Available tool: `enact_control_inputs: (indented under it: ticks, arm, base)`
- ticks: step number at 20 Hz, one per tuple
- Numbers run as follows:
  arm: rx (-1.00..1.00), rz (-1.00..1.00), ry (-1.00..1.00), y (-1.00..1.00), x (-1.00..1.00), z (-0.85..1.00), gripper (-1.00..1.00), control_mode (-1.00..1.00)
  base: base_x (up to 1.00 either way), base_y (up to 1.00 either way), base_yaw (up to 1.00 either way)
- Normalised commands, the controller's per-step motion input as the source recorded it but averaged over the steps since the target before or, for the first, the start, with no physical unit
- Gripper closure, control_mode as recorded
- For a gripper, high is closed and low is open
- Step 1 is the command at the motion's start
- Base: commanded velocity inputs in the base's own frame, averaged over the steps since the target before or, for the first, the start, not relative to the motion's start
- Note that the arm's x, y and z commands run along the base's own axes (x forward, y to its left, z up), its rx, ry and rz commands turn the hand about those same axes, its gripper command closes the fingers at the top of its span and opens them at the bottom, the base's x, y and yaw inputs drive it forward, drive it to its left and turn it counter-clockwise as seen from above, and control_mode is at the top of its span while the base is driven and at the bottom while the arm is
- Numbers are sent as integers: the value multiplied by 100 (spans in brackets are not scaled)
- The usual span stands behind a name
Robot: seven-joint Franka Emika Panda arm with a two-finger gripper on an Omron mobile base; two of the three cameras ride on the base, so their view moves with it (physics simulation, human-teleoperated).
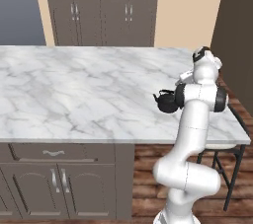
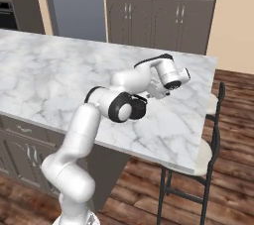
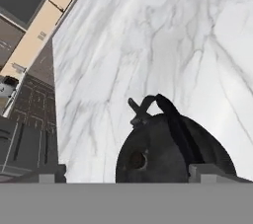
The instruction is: The kettle is done boiling. Turn off the stove, then wait for 300 timesteps before moving the kettle to the dining table.
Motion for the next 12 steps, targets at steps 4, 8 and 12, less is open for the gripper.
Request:
enact_control_inputs:
  ticks: [4,8,12]
  arm:
    - [-10,-8,-25,17,-53,38,-100,-100]
    - [-15,-6,-30,9,-45,42,-100,-100]
    - [-10,-6,-24,12,-62,33,-100,-100]
  base:
    - [0,0,0]
    - [0,0,0]
    - [0,0,0]
